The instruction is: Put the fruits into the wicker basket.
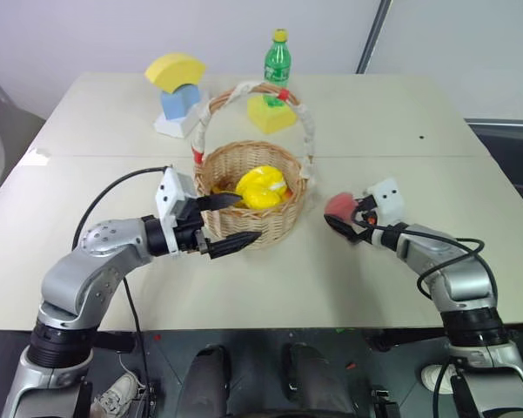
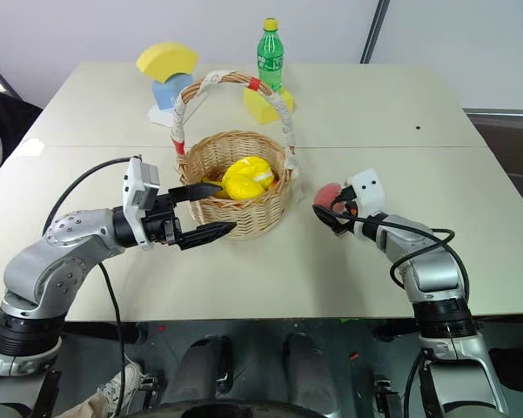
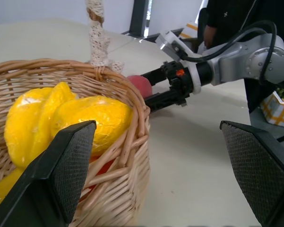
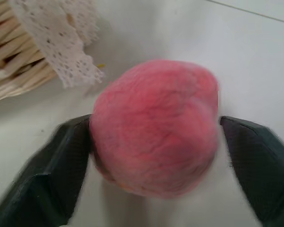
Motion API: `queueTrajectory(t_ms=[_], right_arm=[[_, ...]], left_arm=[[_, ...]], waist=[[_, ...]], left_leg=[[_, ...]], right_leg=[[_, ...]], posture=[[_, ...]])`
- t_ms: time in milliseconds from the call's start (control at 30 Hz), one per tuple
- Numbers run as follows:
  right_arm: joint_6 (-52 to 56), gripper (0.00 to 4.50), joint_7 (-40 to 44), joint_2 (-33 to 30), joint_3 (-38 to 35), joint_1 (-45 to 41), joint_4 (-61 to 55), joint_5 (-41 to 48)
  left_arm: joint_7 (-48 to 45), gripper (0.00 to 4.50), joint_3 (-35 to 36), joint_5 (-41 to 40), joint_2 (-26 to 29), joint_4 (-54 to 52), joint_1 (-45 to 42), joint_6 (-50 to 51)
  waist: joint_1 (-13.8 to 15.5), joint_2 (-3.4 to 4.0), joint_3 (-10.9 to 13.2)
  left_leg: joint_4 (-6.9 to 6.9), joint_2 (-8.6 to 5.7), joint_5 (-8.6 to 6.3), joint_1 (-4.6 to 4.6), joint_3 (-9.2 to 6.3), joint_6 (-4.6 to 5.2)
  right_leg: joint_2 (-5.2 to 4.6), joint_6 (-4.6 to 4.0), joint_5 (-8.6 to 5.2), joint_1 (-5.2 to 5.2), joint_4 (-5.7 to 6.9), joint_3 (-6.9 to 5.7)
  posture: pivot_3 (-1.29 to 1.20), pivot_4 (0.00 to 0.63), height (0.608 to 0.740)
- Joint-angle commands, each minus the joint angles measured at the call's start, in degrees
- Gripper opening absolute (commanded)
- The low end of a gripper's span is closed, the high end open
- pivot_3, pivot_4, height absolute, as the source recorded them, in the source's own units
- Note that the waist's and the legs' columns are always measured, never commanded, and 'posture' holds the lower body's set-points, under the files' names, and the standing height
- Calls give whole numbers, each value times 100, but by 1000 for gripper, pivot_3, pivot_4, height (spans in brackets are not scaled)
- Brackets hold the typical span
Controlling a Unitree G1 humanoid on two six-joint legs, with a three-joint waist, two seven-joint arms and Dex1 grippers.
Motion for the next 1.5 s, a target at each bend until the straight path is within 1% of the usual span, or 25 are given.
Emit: queueTrajectory(t_ms=[33,133,200,267,333,400,433,500,533,600,667,767,833,867,900,933,1033,1133,1200,1267,1333,1467,1500], right_arm=[[-185,2473,134,-58,-170,-87,-321,-11],[-355,2473,562,-442,-200,132,-1023,6],[-431,2473,1033,-707,-247,304,-1591,236],[-295,2473,1456,-847,-360,375,-2254,770],[53,2473,1587,-846,-429,265,-2725,1283],[340,2473,1499,-695,-287,-57,-3009,1562],[419,2473,1406,-598,-154,-232,-3054,1561],[534,2473,984,-194,390,-756,-2884,1168],[585,2473,658,166,667,-1084,-2643,929],[731,2473,132,740,922,-1510,-2166,626],[764,2473,-148,1061,1044,-1734,-1785,383],[648,2473,-220,1277,1164,-1900,-1446,159],[579,3394,-165,1304,1217,-1939,-1377,69],[547,3668,-118,1310,1226,-1944,-1398,56],[521,4150,-76,1308,1225,-1943,-1439,51],[454,4470,-1,1270,1219,-1932,-1529,42],[318,4470,301,1075,1060,-1832,-1880,153],[317,4470,1052,499,463,-1319,-2665,843],[554,4470,1224,259,23,-995,-2917,1334],[769,4470,1109,163,-354,-786,-2871,1597],[764,4470,847,201,-517,-737,-2612,1507],[522,4470,411,413,-399,-860,-2047,1083],[267,4470,208,628,-270,-1024,-1591,820]], left_arm=[[0,4500,103,46,33,-245,48,-238],[5,4500,340,158,7,-104,158,-592],[138,4500,544,210,-122,92,178,-875],[169,4500,690,210,-176,230,250,-1027],[171,4500,756,252,-171,299,358,-1126],[193,4500,843,242,-156,325,488,-1167],[211,4500,880,222,-161,319,540,-1176],[256,4500,961,145,-178,259,679,-1163],[267,4500,984,123,-177,203,768,-1164],[297,4500,979,138,-182,112,877,-1170],[337,4500,983,131,-192,29,935,-1164],[426,4500,986,92,-231,-60,966,-1146],[489,4500,957,91,-252,-132,991,-1140],[524,4500,941,80,-266,-170,995,-1134],[554,4500,928,67,-282,-201,993,-1127],[578,4500,916,60,-296,-226,993,-1122],[611,4500,877,63,-327,-246,975,-1117],[594,4500,824,47,-350,-220,893,-1114],[570,4500,788,44,-357,-187,846,-1116],[538,4500,739,39,-368,-156,800,-1117],[517,4500,688,34,-378,-139,754,-1115],[519,4500,654,36,-394,-123,696,-1104],[522,4500,647,36,-399,-130,681,-1095]], waist=[[-3,0,0],[1,5,3],[10,6,4],[12,7,4],[-10,5,3],[-35,6,3],[-32,6,3],[-35,5,3],[-65,5,3],[-79,5,3],[-66,5,3],[37,5,3],[27,4,2],[18,4,2],[8,4,3],[4,4,3],[0,5,3],[43,4,3],[28,4,2],[-5,3,2],[-36,3,2],[-54,4,2],[-56,4,2]], left_leg=[[0,0,0,0,0,0],[-1,0,0,0,0,0],[-2,0,0,-1,1,0],[-3,1,0,-1,-1,0],[-3,3,0,2,-2,0],[-4,4,0,5,0,0],[-3,7,0,6,1,0],[-3,7,0,7,-1,0],[-3,8,0,11,2,-1],[-4,9,0,10,1,-1],[-6,9,0,6,0,-1],[-6,0,0,-9,2,-2],[-6,-6,0,-13,11,-2],[-6,-7,0,-14,16,-2],[-5,-8,0,-14,20,-2],[-5,-8,0,-13,21,-2],[-6,-4,0,-10,18,-1],[-8,-1,0,-8,6,-1],[-8,-1,0,-7,2,-1],[-8,-2,0,-5,6,-1],[-8,-1,0,0,10,-1],[-8,2,0,9,7,-1],[-8,3,0,9,7,-1]], right_leg=[[0,0,0,0,0,0],[-1,1,0,-1,0,0],[-1,1,-1,-2,-1,0],[-1,1,-1,-1,-2,-1],[1,1,-1,-1,-1,-1],[1,0,0,-1,0,0],[1,-1,0,-1,1,-1],[1,-2,1,-1,2,-2],[0,-5,2,-1,2,-1],[1,-10,5,-3,3,-2],[-1,-10,4,-6,4,-3],[-16,-9,5,-12,2,-8],[-27,-9,5,-12,-5,-5],[-29,-8,5,-11,-8,-3],[-32,-8,5,-11,-9,0],[-32,-7,6,-11,-10,0],[-23,-7,6,-12,-5,-2],[-15,-7,5,-11,-1,-10],[-17,-5,3,-6,-4,-12],[-19,-5,3,-3,-7,-10],[-17,-5,3,-3,-6,-6],[-7,-9,4,-3,0,-4],[-7,-9,4,-4,0,-3]], posture=[[0,150,740],[0,150,740],[0,150,740],[0,150,740],[0,150,740],[0,150,740],[0,150,740],[0,150,740],[0,150,740],[0,150,740],[0,150,740],[0,150,740],[0,150,740],[0,150,740],[0,150,740],[0,150,740],[0,150,740],[0,150,740],[0,150,740],[0,150,740],[0,150,740],[0,150,740],[0,150,740]])
